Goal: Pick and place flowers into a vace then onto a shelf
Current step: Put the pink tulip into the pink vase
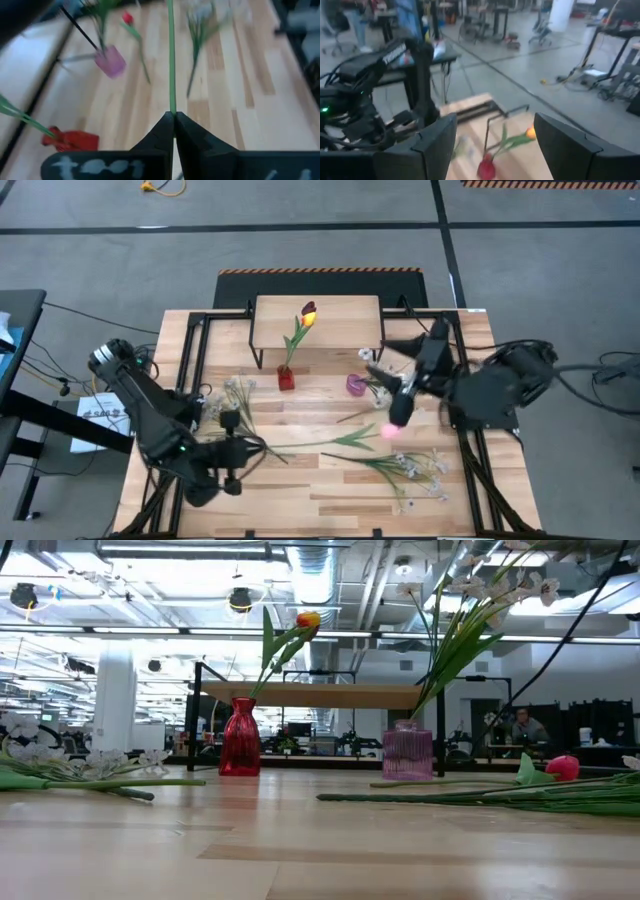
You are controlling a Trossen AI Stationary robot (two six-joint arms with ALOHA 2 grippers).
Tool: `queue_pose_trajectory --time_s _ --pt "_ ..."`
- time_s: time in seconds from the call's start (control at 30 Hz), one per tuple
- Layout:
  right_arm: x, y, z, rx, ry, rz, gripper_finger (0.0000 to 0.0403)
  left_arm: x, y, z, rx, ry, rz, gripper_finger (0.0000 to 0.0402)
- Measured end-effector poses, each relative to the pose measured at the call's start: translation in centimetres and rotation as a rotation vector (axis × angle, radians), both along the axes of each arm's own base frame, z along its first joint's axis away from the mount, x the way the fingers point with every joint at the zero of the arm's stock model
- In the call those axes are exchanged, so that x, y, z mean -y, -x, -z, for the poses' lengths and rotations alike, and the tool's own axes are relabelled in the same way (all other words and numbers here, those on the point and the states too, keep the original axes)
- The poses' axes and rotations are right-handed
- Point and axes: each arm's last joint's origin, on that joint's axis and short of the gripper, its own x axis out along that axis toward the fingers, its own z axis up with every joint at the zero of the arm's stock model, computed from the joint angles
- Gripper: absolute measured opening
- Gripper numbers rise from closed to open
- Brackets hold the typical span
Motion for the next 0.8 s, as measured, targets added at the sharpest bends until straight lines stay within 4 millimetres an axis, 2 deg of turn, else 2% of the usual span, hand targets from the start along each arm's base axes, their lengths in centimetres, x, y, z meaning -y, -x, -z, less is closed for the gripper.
queue_pose_trajectory --time_s 0.2,0.37,0.5,0.63,0.8 --pt "1.7 2.1 -2.6 0.111 0.0 -0.008 0.026 -1.0 2.6 -3.1 0.188 -0.01 -0.013 0.0" --pt "2.9 2.9 -4.1 0.151 0.058 -0.001 0.026 -2.0 4.4 -5.4 0.319 -0.033 -0.021 0.0" --pt "3.5 2.5 -4.4 0.146 0.103 -0.028 0.026 -2.8 5.5 -7.0 0.402 -0.053 -0.027 0.0" --pt "3.5 1.8 -4.6 0.132 0.177 -0.155 0.026 -3.6 6.2 -8.3 0.456 -0.053 -0.028 0.0" --pt "3.1 2.1 -5.3 0.172 0.229 -0.21 0.026 -4.4 6.7 -9.6 0.495 -0.042 -0.018 0.0"
